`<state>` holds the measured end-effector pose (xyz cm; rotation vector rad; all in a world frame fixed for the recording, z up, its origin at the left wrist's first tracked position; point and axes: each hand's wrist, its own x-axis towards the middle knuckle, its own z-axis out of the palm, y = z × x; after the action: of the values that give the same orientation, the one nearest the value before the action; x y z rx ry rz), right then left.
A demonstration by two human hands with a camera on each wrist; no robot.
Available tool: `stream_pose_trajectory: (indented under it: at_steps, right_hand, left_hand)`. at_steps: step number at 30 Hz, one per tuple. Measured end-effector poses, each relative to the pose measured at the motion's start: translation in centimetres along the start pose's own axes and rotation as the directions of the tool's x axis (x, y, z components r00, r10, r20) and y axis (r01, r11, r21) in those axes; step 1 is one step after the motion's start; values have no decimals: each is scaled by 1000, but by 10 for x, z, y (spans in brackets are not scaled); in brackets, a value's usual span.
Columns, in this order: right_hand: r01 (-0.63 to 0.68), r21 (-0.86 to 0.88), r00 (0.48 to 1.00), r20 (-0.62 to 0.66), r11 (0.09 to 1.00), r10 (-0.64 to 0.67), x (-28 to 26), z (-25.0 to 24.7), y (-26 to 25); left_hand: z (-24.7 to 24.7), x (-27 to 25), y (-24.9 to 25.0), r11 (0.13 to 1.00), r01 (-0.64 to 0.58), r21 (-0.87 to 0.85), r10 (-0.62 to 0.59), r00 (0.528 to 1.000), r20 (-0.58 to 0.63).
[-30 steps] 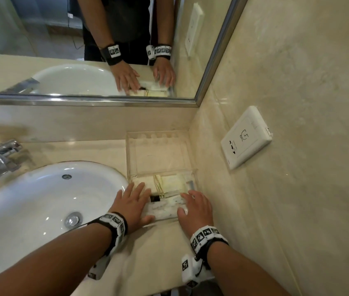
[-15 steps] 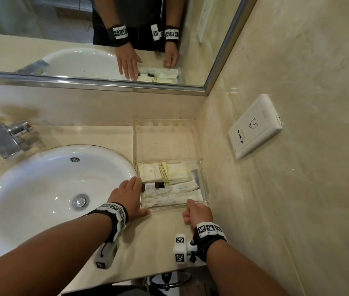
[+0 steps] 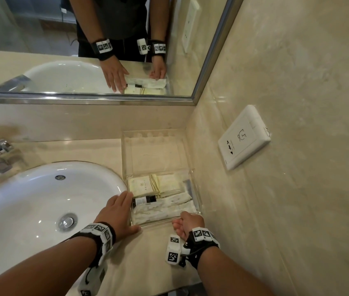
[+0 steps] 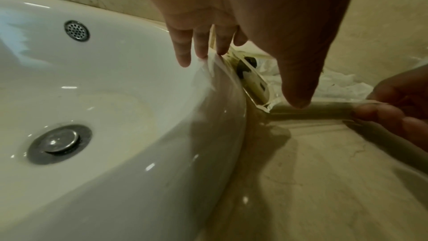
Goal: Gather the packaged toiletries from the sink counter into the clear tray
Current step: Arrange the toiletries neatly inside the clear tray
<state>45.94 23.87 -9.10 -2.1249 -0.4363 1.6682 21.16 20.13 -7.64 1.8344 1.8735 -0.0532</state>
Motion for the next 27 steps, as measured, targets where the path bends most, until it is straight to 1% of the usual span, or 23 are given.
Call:
stream_pose_trajectory:
  at_steps: [3, 9, 15, 23, 27]
  right_hand:
    - [-2, -8, 1000, -9, 1000, 2, 0, 2, -4]
    - [-13, -27, 1000, -19, 1000, 13, 4, 4, -16]
    - [-18, -40, 1000, -26, 999, 17, 9, 8, -16]
    - [32, -16, 997, -64, 999, -33, 11, 13, -10]
    - [44, -17, 997, -59, 999, -45, 14, 13, -13]
  left_hand:
    - [-4, 0, -1, 1000, -3, -13, 3, 1000, 8]
    - [-11, 3, -2, 1000, -22, -11, 21, 999, -27]
    - [-16, 6, -3, 999, -28, 28, 29, 999, -16]
    - [-17, 7, -4, 999, -52, 15, 53, 998, -45]
    - [-19, 10, -4, 998, -55, 26, 57, 997, -55]
